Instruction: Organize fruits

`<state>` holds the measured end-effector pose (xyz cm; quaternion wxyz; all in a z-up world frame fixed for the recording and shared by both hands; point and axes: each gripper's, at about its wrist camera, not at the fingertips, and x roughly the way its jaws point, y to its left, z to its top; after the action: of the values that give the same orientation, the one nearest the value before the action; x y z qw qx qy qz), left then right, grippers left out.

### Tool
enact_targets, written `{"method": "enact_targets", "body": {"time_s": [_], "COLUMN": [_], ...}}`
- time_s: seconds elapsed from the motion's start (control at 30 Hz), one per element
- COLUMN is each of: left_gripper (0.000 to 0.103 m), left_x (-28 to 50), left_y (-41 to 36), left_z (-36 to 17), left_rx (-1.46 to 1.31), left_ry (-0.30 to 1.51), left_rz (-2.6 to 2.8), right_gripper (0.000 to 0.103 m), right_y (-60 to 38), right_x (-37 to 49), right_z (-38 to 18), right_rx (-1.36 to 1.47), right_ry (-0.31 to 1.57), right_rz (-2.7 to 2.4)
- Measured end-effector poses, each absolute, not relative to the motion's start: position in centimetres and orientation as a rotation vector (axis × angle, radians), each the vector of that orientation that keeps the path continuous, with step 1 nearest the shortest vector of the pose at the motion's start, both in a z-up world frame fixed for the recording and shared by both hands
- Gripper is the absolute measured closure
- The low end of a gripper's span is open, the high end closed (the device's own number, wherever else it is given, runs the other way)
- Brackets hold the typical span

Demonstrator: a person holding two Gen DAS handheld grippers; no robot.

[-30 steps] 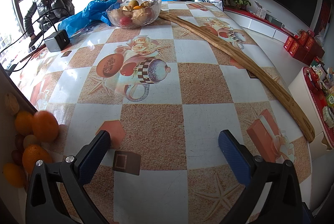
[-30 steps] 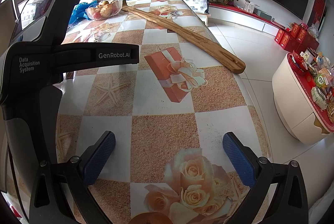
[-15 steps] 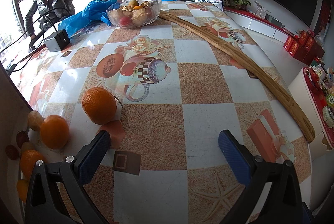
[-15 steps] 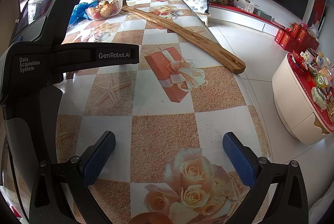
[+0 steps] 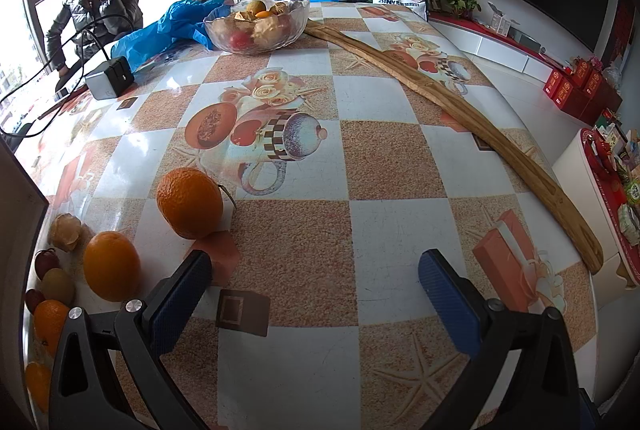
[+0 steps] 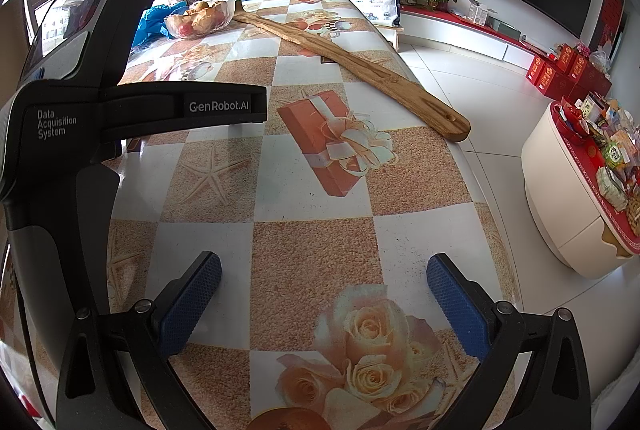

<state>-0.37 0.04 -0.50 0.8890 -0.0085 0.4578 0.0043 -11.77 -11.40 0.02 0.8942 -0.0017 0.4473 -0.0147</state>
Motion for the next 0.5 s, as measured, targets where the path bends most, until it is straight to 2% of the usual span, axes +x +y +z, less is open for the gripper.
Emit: {"method": "enact_targets", "body": {"time_s": [0.5], "left_gripper": [0.000], "left_x": [-0.58], "left_y": [0.06], "left_z": [-0.79], "left_rx": [-0.018], "left_ry": [0.951], "left_rz": [0.009], "right_gripper": [0.000], "right_y": [-11.41], "right_x": [-11.78], "right_z": [0.02], "right_rx": [-0.005], "right_ry": [0.928], "right_rz": [-0.031]}}
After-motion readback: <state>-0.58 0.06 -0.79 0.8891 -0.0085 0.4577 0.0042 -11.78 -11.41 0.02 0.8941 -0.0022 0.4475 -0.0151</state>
